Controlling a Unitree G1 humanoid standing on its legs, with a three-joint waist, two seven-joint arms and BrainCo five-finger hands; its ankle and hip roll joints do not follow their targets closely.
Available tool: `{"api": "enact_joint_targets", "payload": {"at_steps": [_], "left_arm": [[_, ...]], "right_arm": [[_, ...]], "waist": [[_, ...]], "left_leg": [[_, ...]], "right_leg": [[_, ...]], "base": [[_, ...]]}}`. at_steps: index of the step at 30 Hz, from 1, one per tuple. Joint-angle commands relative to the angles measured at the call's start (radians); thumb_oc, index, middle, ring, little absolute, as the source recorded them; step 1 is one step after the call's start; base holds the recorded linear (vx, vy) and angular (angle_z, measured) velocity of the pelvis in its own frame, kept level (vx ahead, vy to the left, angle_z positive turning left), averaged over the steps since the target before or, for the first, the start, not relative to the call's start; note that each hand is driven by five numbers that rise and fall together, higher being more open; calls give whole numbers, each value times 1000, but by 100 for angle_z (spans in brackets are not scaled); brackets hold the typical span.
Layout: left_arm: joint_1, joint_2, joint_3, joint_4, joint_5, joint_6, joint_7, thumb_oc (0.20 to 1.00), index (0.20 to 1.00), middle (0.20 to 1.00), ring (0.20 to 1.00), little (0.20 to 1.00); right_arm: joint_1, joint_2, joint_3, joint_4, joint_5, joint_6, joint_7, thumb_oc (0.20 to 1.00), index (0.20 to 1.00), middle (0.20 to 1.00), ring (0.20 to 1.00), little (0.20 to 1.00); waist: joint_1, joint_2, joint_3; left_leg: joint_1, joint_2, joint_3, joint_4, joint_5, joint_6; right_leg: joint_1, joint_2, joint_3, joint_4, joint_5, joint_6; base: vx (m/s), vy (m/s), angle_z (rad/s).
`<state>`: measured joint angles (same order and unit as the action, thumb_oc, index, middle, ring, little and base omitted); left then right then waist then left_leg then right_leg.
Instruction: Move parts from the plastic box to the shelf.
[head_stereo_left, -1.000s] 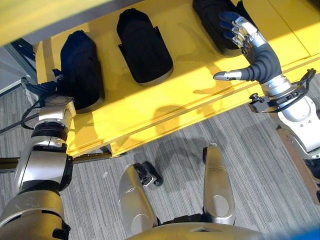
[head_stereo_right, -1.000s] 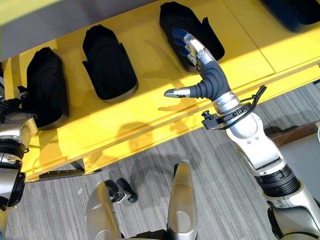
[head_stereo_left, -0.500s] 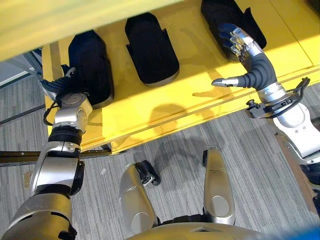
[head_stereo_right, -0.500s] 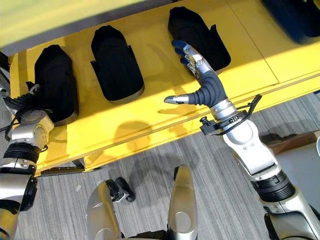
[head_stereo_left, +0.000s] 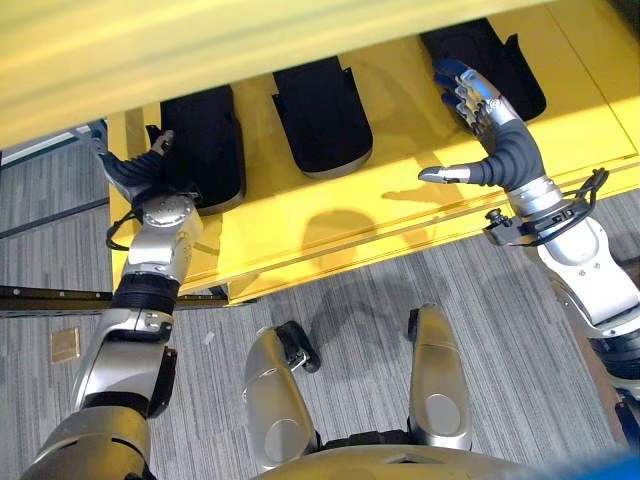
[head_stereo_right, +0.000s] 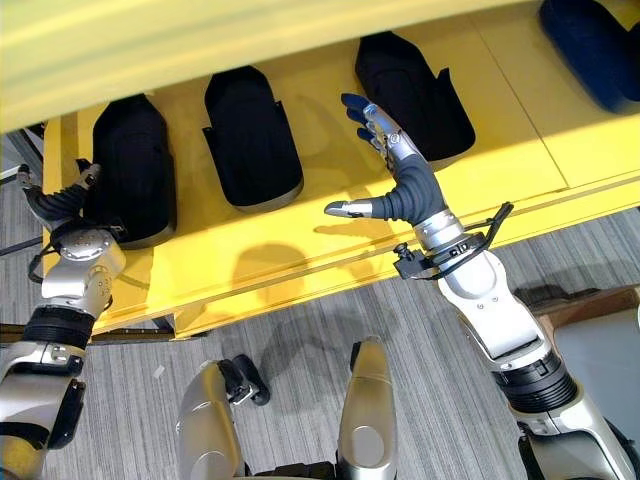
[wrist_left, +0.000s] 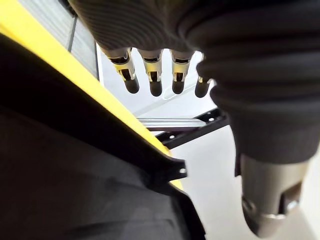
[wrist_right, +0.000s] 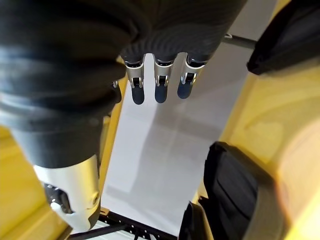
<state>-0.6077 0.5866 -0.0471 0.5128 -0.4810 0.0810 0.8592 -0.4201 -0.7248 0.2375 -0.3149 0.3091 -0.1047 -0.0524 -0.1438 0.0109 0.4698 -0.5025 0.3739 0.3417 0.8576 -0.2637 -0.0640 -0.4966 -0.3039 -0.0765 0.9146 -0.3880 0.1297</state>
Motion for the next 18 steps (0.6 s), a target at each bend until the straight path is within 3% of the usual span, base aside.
{"api": "enact_joint_targets", "payload": {"at_steps": [1,6,8,9,15,18], "left_arm": [[-23,16,28,-25,81,-57,55,1000,1000,1000,1000,1000],[-44,78,47,-65,263,-58,232,1000,1000,1000,1000,1000],[-81,131,51,-59,295,-80,282,1000,1000,1000,1000,1000],[-175,213,51,-26,288,-80,331,1000,1000,1000,1000,1000],[-297,284,20,79,239,-126,272,1000,1000,1000,1000,1000],[-249,264,37,31,203,-138,246,1000,1000,1000,1000,1000]], "right_arm": [[-4,48,-65,-44,-18,-62,-3,1000,1000,1000,1000,1000],[-31,40,-56,-33,9,-52,1,1000,1000,1000,1000,1000],[-41,26,-51,-27,24,-45,2,1000,1000,1000,1000,1000],[-59,15,-38,-17,41,-35,6,1000,1000,1000,1000,1000],[-87,6,-17,-11,73,-16,9,1000,1000,1000,1000,1000],[-53,22,-37,-38,64,-23,32,1000,1000,1000,1000,1000]], "waist": [[11,-19,-24],[19,-20,-20],[19,-18,-23],[13,-9,-32],[-4,5,-38],[-12,8,-31]], "left_leg": [[88,-41,-24,-36,-79,-6],[81,-38,-21,-39,-73,-7],[82,-39,-20,-38,-74,-7],[77,-39,-15,-30,-77,-9],[84,-43,0,-41,-74,-7],[95,-48,6,-68,-62,-10]], "right_leg": [[23,-3,-60,-100,90,-22],[10,-15,-59,-101,100,-19],[12,-22,-60,-101,102,-19],[9,-30,-58,-97,102,-16],[12,-30,-53,-108,104,-14],[19,-21,-49,-123,105,-16]], "base": [[-57,-14,2],[-40,-6,4],[20,21,0],[42,46,1],[11,25,0],[-8,44,-8]]}}
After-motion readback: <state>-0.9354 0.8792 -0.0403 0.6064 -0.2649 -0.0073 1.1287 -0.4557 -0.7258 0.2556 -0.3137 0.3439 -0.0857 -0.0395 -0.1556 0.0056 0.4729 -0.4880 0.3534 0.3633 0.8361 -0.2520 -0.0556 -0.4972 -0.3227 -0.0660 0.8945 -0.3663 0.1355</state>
